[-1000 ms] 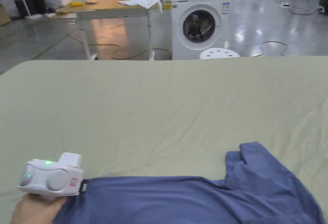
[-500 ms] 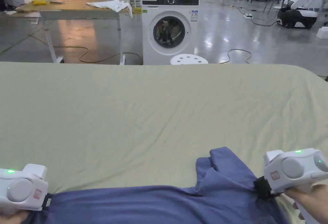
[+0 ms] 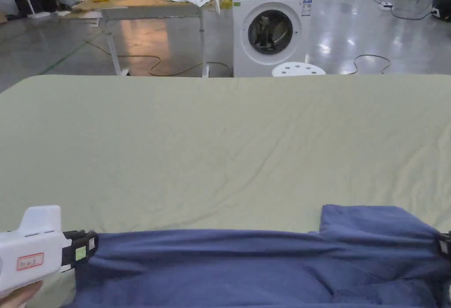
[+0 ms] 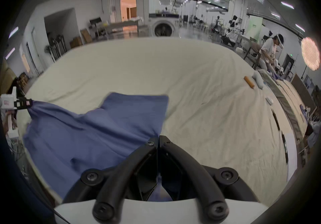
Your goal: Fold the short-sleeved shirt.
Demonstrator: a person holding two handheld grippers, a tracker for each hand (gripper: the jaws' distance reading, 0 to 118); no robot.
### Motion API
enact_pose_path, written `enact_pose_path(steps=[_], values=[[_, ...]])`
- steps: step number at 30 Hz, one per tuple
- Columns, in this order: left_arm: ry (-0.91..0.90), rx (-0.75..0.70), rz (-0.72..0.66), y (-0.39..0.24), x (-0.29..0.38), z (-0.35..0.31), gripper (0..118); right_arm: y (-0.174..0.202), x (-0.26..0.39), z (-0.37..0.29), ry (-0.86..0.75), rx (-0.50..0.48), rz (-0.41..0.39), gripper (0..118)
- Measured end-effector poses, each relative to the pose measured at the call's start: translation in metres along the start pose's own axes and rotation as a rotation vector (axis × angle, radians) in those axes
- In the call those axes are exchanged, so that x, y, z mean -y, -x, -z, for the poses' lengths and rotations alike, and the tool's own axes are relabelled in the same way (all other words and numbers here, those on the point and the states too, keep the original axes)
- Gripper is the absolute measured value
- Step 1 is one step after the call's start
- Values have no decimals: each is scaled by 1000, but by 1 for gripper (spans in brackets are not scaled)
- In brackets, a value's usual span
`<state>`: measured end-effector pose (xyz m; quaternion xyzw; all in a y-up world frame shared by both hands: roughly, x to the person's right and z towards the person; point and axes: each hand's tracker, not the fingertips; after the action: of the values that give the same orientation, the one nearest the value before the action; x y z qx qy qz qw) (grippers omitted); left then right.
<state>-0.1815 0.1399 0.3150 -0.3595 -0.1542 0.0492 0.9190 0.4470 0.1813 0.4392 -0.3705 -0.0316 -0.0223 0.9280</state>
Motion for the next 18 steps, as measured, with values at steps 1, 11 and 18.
enact_pose_path(steps=[1, 11, 18], values=[[-11, 4, 6, 0, 10, -19, 0, 4, 11, -23, -23, -11, 27, 0], [81, -36, 1, -4, 119, -94, 0, 34, 128, -116, -1, 21, 89, 0], [80, -45, -35, -3, 138, -82, 58, 39, 145, -98, 11, 51, 98, 52]])
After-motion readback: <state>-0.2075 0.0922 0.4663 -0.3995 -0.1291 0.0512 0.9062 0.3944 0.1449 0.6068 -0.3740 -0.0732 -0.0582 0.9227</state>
